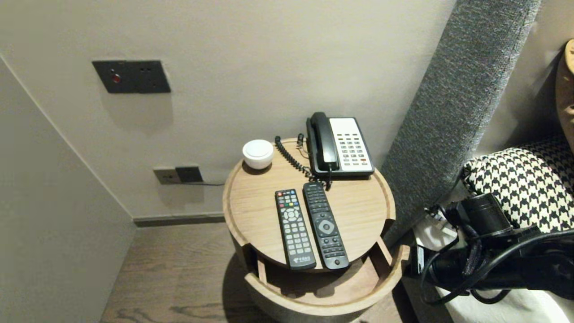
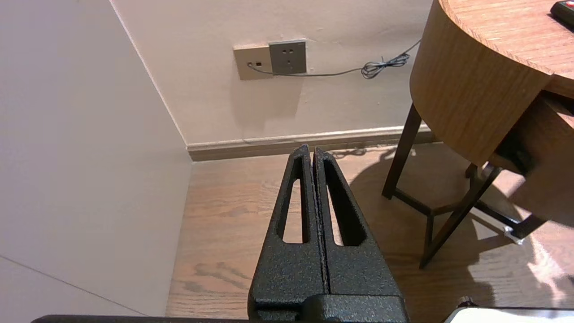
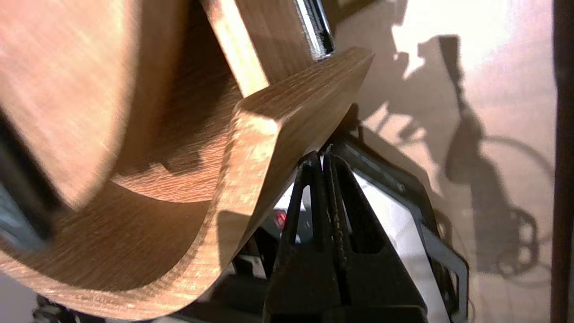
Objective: Close the nightstand drawer
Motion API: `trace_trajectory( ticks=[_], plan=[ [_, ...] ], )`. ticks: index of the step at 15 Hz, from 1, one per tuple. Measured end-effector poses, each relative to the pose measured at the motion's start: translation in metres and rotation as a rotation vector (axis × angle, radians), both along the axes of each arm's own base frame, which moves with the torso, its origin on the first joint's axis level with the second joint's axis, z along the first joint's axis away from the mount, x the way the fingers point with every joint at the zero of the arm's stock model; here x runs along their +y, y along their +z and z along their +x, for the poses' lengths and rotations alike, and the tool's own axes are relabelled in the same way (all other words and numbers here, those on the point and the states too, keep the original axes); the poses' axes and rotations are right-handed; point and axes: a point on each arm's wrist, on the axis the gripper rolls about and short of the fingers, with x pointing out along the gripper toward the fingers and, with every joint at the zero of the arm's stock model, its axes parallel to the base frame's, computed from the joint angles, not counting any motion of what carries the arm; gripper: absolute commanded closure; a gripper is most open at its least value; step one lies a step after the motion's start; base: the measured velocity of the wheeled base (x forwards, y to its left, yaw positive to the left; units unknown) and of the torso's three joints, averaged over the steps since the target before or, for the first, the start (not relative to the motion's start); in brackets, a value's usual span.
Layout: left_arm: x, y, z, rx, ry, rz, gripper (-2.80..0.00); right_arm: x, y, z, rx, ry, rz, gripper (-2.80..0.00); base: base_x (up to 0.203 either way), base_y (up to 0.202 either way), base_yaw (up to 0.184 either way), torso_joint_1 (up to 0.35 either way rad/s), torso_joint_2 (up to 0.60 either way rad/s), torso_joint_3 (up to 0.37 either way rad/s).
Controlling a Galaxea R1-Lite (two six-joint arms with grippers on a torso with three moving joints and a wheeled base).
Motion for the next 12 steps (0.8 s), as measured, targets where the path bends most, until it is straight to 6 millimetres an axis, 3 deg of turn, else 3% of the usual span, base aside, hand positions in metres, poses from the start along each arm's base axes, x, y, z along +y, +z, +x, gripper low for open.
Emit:
trace_trajectory(
  ticks=[7, 12],
  plan=[
    [0.000, 0.000, 0.000, 0.000, 0.000, 0.000, 0.00, 0.013, 0.018, 0.027, -0.037, 0.016, 0.008, 0.00, 0.000, 0.000, 0.000, 0.000, 0.00, 0.000],
    [0.000, 0.000, 0.000, 0.000, 0.000, 0.000, 0.00, 0.014, 0.024, 0.030, -0.042, 0.017, 0.007, 0.00, 0.000, 0.000, 0.000, 0.000, 0.00, 0.000]
  ],
)
